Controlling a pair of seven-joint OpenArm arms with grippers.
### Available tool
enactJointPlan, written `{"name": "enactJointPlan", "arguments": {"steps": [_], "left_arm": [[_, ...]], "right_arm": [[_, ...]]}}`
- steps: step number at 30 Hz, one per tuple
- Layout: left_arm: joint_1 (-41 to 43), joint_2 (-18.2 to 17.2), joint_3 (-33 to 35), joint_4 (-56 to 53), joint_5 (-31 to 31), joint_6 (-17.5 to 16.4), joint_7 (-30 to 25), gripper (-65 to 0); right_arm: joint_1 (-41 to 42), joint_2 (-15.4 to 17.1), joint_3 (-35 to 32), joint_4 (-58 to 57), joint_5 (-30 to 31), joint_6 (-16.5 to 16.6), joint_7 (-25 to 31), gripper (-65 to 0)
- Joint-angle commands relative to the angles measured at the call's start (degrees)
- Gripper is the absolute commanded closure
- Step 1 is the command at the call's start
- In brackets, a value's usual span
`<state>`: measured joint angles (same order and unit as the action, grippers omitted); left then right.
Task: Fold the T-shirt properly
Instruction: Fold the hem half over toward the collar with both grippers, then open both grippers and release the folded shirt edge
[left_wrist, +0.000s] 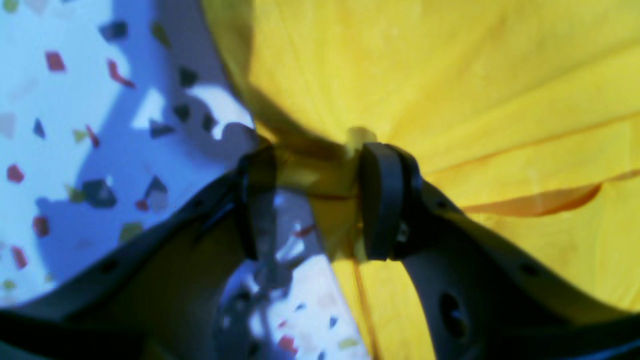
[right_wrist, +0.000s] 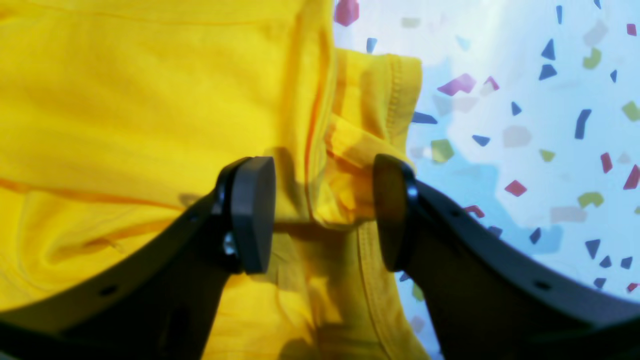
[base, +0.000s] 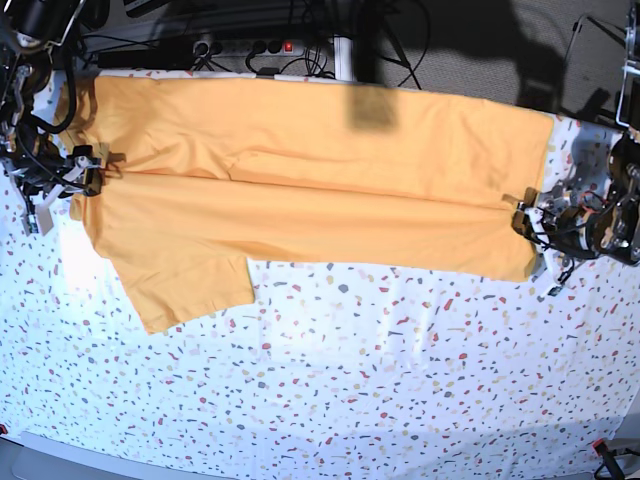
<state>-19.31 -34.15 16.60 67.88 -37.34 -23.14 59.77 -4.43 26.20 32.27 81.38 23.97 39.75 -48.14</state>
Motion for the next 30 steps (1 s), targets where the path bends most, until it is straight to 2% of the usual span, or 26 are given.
{"name": "enactJointPlan", "arguments": {"steps": [1,4,7,11,17,20,24,30], "left_arm": [[-2.1,-1.2,-0.5,0.9,-0.2,-0.2,-0.3,-26.9],[-3.8,-1.1,-0.5,0.9,-0.3,-0.2,-0.9,-26.9],[-5.3,-1.1,-0.5,1.6,-0.4,2.3,-3.3,-26.9],[-7.0,-1.1,-0.5,2.1,-0.4,2.3,-4.9,-26.9],[-7.8,-1.1,-0.5,2.0,-0.2,2.3,-5.9,-26.9],[-7.8,-0.9,-0.5,2.0,0.3,2.2,-11.1,-26.9],[-7.7,1.7,-0.5,0.5,3.5,2.1,-17.1,-26.9],[-10.6,7.7,-0.5,-9.2,9.3,2.1,-18.3,-26.9]], "right_arm": [[0.9,1.5,0.5,1.0,0.4,0.3,0.5,-31.6],[0.9,1.9,0.6,2.1,4.3,0.3,0.3,-31.6],[0.9,2.2,0.7,4.7,7.7,0.3,0.3,-31.6],[1.3,2.2,0.7,8.0,8.0,0.3,2.0,-31.6],[6.6,2.2,0.7,8.2,8.0,0.3,2.9,-31.6],[10.6,1.9,0.7,7.5,8.0,0.3,4.4,-31.6],[17.6,1.1,0.4,2.0,7.6,0.3,4.0,-31.5],[26.3,1.1,-2.5,-8.4,7.5,0.3,2.7,-31.5]]}}
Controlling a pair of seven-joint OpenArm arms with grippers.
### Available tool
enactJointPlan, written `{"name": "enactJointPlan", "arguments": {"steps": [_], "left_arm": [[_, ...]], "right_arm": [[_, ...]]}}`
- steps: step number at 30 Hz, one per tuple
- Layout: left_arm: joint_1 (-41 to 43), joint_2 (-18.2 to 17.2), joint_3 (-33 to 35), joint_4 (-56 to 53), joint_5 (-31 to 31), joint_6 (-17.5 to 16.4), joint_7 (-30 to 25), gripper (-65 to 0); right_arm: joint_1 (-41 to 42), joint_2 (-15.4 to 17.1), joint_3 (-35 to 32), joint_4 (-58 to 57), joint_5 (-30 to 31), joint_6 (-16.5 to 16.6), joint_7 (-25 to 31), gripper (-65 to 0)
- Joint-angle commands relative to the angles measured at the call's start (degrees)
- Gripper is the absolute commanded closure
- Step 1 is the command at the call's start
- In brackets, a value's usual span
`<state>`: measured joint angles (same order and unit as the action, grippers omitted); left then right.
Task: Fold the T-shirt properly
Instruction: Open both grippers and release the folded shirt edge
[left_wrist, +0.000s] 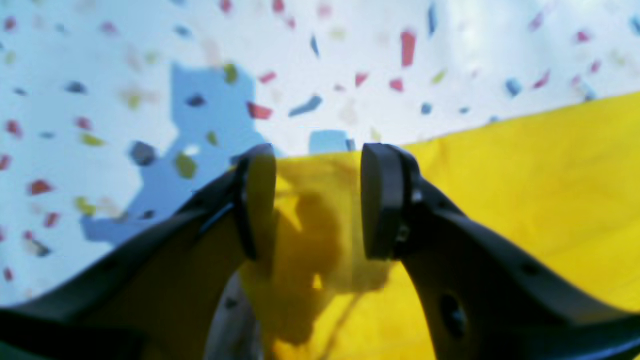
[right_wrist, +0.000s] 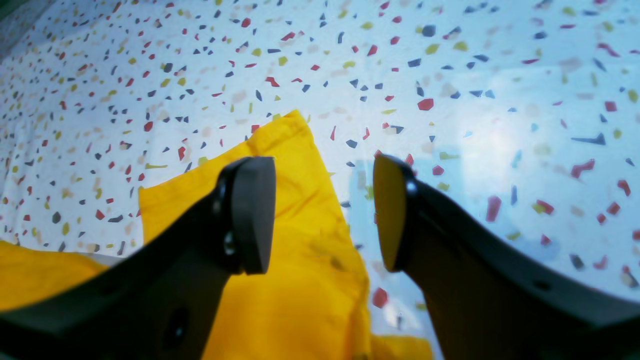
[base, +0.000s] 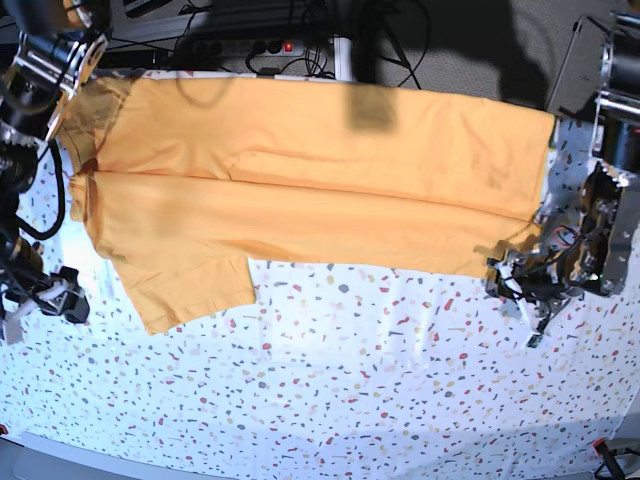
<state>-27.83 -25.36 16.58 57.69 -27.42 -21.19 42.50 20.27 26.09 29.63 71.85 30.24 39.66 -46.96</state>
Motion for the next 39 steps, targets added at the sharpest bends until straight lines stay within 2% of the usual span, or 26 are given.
{"name": "enactJointPlan", "arguments": {"steps": [1,4,7,9,13,15,18,19,25,27,30,34,39], "left_arm": [[-2.9,-0.2,-0.5,-1.0,0.9,0.2,-1.5,-26.9],[-5.5,1.4,-0.5,-7.0,4.1,0.2,-3.1,-26.9],[-7.3,1.5,-0.5,-10.5,4.2,0.2,-3.6,-26.9],[-7.8,1.6,-0.5,-11.7,6.7,0.2,-3.6,-26.9],[-6.8,1.6,-0.5,-12.7,7.5,0.2,-0.9,-26.7],[-6.2,1.7,-0.5,-12.8,7.3,0.2,-0.2,-21.5],[-6.3,1.6,-0.5,-12.7,6.2,0.2,0.4,-1.4],[-6.5,1.5,-0.5,-12.7,5.2,0.2,0.8,0.0],[-7.7,1.6,-0.5,-12.6,1.4,0.2,1.2,0.0],[-7.7,1.6,-0.5,-12.6,0.7,0.2,1.2,0.0],[-7.7,1.6,-0.5,-12.6,-0.3,0.1,1.2,0.0],[-7.7,1.6,-0.5,-12.6,-0.3,0.2,1.2,0.0],[-7.7,1.5,-0.5,-12.6,-0.3,0.1,1.2,0.0]], "right_arm": [[2.6,1.2,-0.6,0.0,1.2,0.3,1.5,-31.5],[4.9,1.2,-3.3,-2.8,0.1,0.3,1.5,-31.5],[5.8,1.2,-7.0,-3.7,-0.9,0.3,1.4,-31.5],[5.8,1.2,-9.6,-3.7,-1.6,0.3,1.5,-31.5],[5.8,1.2,-13.4,-3.7,-1.6,0.3,2.3,-31.5],[5.8,1.2,-14.3,-3.7,-1.6,0.3,3.0,-31.5],[5.8,1.1,-14.7,-3.8,-2.4,0.3,3.9,-31.5],[5.8,1.0,-14.7,-3.9,-4.3,0.3,4.7,-31.4],[10.6,1.0,-14.7,-13.4,-13.3,-0.2,10.4,-31.4],[14.3,1.0,-14.7,-19.6,-15.3,-2.2,10.8,-31.4],[21.5,1.0,-14.7,-31.9,-19.6,-2.2,11.4,-31.4],[28.9,1.0,-14.7,-45.8,-20.3,-2.2,12.7,-31.4],[29.7,0.0,-14.7,-50.9,-25.6,-2.2,14.6,-31.4]]}}
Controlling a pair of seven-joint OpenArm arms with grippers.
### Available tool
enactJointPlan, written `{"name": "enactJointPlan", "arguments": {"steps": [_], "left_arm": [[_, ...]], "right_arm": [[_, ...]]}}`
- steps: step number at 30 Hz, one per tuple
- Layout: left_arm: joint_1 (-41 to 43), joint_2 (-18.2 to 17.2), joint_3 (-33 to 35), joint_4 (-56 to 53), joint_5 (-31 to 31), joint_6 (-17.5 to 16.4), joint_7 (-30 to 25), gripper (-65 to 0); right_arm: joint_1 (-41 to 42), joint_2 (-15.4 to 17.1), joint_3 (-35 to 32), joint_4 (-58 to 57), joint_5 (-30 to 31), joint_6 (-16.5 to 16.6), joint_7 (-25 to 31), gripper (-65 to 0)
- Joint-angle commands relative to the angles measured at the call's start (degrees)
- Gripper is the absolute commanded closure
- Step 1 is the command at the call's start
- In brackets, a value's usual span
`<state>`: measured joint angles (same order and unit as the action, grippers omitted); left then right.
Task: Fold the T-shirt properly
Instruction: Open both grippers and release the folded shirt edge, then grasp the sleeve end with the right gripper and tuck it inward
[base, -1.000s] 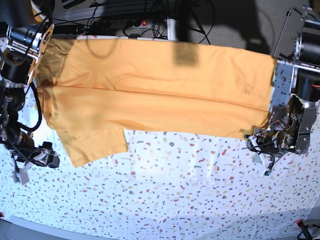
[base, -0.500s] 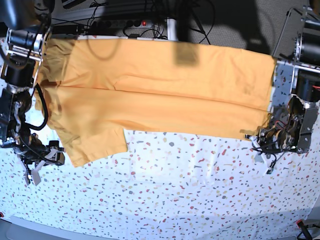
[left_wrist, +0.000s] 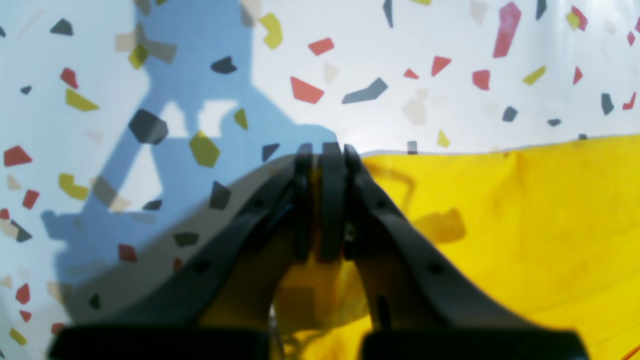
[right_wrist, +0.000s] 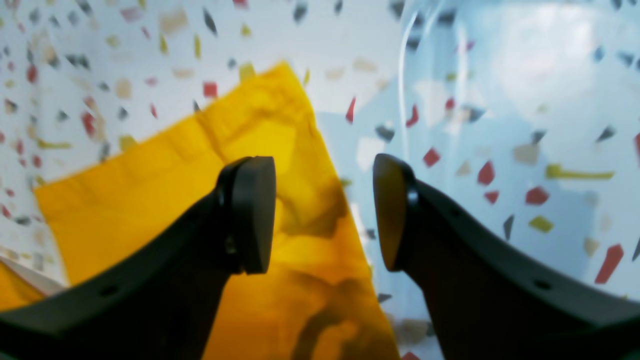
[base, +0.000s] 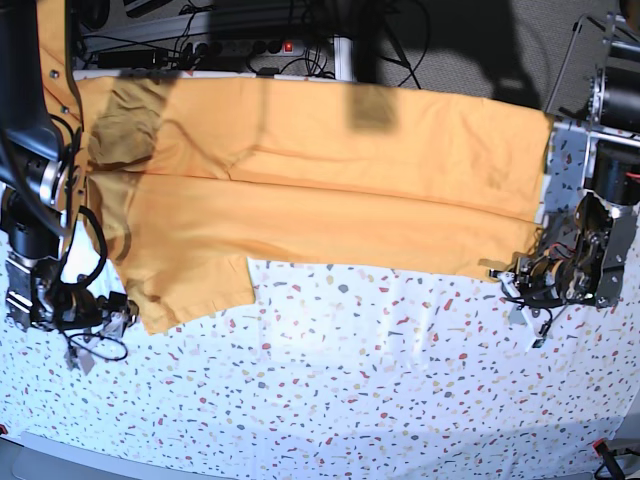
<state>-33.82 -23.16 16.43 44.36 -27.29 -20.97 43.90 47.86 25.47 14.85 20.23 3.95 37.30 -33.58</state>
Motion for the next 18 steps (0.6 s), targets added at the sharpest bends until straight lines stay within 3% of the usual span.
{"name": "enactJointPlan", "arguments": {"steps": [1,6,9,13,18], "left_arm": [[-1.7,-0.7,-0.3,0.7,-0.4,-0.1,-0.2,0.0],[-1.7,-0.7,-0.3,0.7,-0.4,-0.1,-0.2,0.0],[-1.7,-0.7,-0.3,0.7,-0.4,-0.1,-0.2,0.0],[-1.7,-0.7,-0.3,0.7,-0.4,-0.1,-0.3,0.0],[-1.7,-0.7,-0.3,0.7,-0.4,-0.1,-0.5,0.0]], "right_arm": [[1.6,0.0,0.1,0.7,0.5,0.2,1.2,-31.4],[-1.7,-2.4,0.1,0.7,-2.7,-0.3,2.4,-28.2],[-3.8,-3.4,0.1,0.7,-5.1,-3.0,4.4,-18.7],[-4.1,-3.7,0.1,0.8,-4.8,-3.2,4.4,0.0],[-3.8,-3.7,0.1,5.2,0.2,-1.2,0.2,0.0]]}}
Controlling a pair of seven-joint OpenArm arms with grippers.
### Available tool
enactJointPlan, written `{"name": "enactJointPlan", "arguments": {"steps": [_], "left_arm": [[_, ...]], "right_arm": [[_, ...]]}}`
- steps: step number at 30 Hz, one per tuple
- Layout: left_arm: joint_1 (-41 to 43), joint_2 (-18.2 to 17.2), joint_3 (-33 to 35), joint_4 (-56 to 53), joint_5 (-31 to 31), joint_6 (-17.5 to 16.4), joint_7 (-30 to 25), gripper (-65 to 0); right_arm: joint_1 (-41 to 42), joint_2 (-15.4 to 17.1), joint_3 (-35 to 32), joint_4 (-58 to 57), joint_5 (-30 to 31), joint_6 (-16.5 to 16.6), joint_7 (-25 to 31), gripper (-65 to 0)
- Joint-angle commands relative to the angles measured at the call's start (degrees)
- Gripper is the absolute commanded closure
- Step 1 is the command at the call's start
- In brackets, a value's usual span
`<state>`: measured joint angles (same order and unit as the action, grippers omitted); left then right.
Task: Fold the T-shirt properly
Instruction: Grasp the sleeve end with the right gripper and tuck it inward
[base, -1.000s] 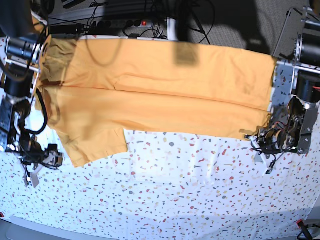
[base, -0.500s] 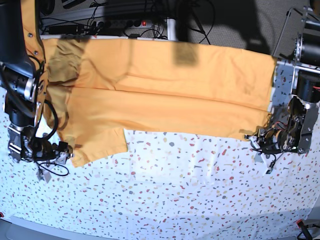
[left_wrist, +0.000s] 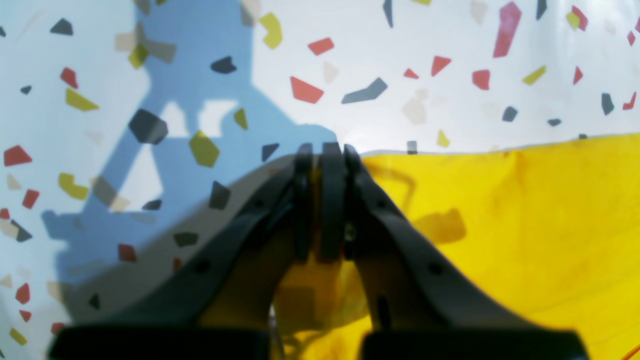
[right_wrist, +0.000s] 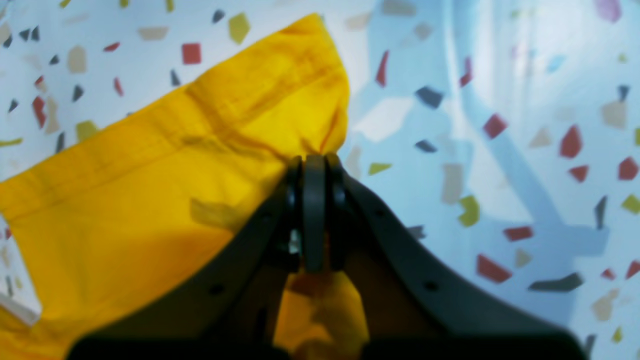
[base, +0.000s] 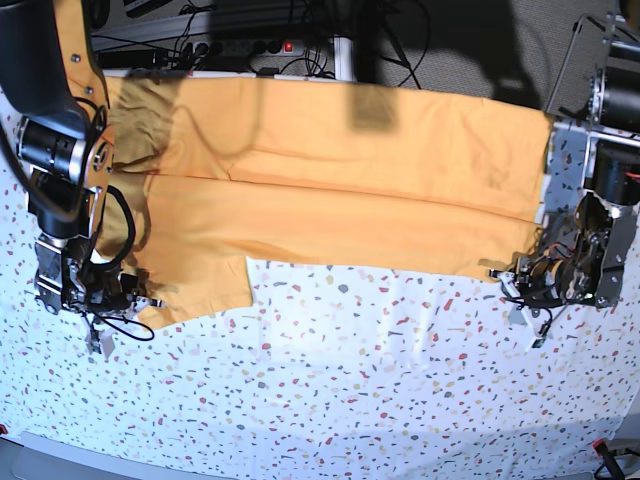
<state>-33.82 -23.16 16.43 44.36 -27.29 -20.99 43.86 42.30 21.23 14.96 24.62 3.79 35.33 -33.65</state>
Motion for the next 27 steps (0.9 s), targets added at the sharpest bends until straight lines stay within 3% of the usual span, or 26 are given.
{"name": "enactJointPlan", "arguments": {"steps": [1,3,7,13,19,27], "left_arm": [[-1.7,-0.7,-0.3,0.7,-0.4,0.0,-0.7,0.0],[-1.9,-0.7,-0.3,0.7,-0.4,0.0,-0.6,0.0],[-2.7,-0.7,-0.3,0.7,-0.4,0.0,2.3,0.0],[-3.4,-0.9,-0.3,2.1,-0.5,0.0,5.2,0.0],[-3.1,-2.6,-0.3,6.6,-6.2,0.0,7.9,0.0],[-2.7,-6.4,-0.3,15.4,-10.4,0.0,13.8,0.0]], "right_arm": [[1.8,0.5,0.0,2.2,1.6,1.9,-0.9,0.0],[1.8,0.5,0.0,5.2,3.9,4.7,-3.3,0.0],[1.3,0.5,0.0,12.2,9.2,4.7,-9.0,0.0],[-2.2,1.2,0.0,19.9,15.9,4.7,-11.5,0.0],[-9.7,1.6,0.0,31.1,20.2,4.7,-12.8,0.0],[-22.1,1.6,0.1,55.5,29.0,4.7,-21.1,0.0]]}}
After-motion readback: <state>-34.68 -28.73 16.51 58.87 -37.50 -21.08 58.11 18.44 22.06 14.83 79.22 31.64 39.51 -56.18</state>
